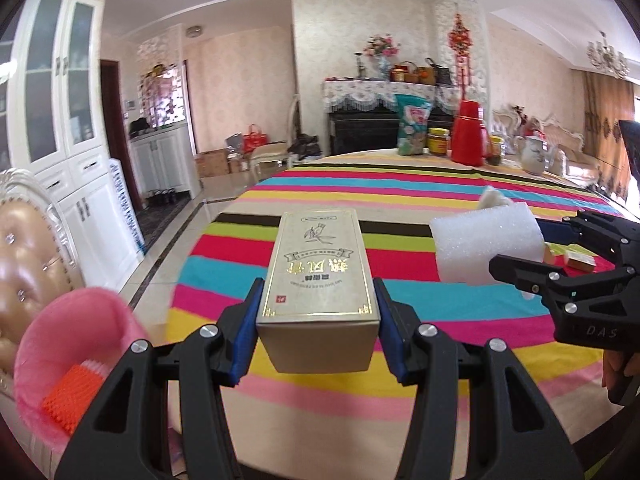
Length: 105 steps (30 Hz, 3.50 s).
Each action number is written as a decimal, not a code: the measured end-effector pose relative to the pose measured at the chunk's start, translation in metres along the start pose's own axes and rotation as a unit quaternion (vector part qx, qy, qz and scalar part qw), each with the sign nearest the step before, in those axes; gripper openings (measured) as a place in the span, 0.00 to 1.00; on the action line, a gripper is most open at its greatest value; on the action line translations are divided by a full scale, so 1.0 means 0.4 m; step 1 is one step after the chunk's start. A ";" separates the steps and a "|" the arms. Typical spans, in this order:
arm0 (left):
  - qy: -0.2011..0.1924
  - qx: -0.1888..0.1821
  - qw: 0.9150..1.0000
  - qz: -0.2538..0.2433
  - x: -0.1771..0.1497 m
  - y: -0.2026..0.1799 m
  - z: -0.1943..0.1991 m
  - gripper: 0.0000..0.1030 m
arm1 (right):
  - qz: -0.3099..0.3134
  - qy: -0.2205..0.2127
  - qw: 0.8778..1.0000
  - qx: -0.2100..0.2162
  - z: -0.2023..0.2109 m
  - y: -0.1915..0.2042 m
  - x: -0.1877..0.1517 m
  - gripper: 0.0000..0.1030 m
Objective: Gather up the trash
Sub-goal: 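Lift the box and foam block and carry both tools toward the bin, then lower the box and foam block into the pink bin and open both tools, then move both open tools back over the remaining table items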
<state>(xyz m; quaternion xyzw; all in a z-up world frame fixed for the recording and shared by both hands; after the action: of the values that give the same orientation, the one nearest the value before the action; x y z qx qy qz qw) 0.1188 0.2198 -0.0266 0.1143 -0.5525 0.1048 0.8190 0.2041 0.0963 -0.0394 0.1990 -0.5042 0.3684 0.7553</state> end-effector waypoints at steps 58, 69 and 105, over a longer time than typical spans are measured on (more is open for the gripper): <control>0.026 0.193 0.973 0.121 -0.179 0.631 0.237 0.82 | 0.018 0.008 0.980 0.200 -0.194 0.466 0.181 0.81; -0.001 0.092 0.994 0.060 -0.036 0.321 0.126 0.95 | -0.027 -0.012 0.998 0.062 -0.006 0.065 0.073 0.81; 0.108 -0.098 0.987 -0.063 0.070 -0.437 -0.400 0.95 | -0.244 0.148 0.946 -0.151 -0.119 -0.601 -0.218 0.63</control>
<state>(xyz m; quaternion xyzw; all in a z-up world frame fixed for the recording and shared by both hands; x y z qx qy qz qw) 0.3223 0.1031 -0.0713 0.0561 -0.4603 0.0097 0.8860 0.3963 -0.0590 -0.1212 0.1427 -0.3729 0.1174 0.9093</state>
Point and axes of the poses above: each gripper's, at about its wrist camera, not at the fingertips, and z roughly against the way its jaws point, y to its left, x to its top, the point moved 4 cm from there along -z, roughly the way its jaws point, and after that the axes turned 6 degrees about -y, right-handed, at the moved point
